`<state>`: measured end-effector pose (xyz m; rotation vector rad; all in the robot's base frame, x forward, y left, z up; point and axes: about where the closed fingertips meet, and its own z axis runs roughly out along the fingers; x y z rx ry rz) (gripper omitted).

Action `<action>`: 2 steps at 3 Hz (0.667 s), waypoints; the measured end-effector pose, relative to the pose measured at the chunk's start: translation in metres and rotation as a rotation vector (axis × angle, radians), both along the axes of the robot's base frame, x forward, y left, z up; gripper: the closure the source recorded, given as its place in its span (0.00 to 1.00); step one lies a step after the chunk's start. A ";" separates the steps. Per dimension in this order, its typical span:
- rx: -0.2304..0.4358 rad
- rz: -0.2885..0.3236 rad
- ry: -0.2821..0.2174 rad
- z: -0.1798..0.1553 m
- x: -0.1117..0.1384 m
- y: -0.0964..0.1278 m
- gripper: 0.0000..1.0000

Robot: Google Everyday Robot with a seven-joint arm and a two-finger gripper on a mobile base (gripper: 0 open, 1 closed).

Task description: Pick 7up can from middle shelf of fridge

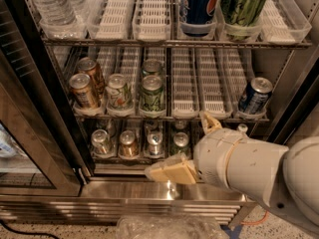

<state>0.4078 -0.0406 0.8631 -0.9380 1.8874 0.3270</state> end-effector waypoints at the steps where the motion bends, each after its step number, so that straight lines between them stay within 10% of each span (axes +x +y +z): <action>1: 0.165 -0.150 -0.111 0.017 0.046 -0.027 0.00; 2: 0.265 -0.327 -0.241 0.045 0.079 -0.087 0.00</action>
Offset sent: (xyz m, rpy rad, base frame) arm 0.0775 -0.0243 0.0587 0.1724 -0.7719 -0.1681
